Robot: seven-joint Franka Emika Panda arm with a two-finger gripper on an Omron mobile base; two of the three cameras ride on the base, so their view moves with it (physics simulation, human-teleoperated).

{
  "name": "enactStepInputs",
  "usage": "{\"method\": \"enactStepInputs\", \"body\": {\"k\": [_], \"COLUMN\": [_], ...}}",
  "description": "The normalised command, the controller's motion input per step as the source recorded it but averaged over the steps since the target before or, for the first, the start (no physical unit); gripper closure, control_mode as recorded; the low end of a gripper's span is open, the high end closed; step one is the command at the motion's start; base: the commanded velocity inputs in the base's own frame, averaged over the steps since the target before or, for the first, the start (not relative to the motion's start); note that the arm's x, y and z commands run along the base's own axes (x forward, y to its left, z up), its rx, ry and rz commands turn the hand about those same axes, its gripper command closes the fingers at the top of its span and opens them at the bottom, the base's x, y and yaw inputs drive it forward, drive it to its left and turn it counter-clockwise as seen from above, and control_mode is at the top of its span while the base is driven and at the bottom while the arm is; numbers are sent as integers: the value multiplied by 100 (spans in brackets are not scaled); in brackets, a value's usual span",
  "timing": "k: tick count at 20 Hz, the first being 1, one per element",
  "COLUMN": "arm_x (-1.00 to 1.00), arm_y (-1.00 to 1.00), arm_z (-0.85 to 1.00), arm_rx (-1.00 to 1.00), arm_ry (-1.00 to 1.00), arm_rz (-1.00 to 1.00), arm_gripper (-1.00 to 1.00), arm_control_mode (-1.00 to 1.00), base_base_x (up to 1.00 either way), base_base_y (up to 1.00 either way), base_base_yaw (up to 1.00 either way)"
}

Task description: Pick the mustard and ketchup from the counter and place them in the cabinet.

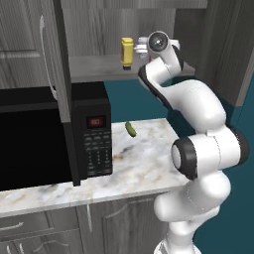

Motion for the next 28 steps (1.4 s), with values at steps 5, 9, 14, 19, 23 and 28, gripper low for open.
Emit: {"method": "enactStepInputs", "body": {"k": [5, 9, 14, 19, 23, 28], "arm_x": [-96, -100, -100, -100, -100, -100], "arm_y": [-1, -7, -16, -14, -14, -26], "arm_z": [-35, -70, -100, -100, -100, -100], "arm_rx": [-3, -3, -5, -6, -6, -9], "arm_ry": [0, -1, -1, 0, 0, -1], "arm_rz": [0, 0, 1, 1, 0, 0], "arm_gripper": [-100, -100, -100, -100, -100, -100], "arm_control_mode": [-100, -100, -100, -100, -100, -100], "base_base_x": [0, 0, 0, 0, 0, 0], "base_base_y": [0, 0, 0, 0, 0, 0], "base_base_yaw": [0, 0, 0, 0, 0, 0]}}
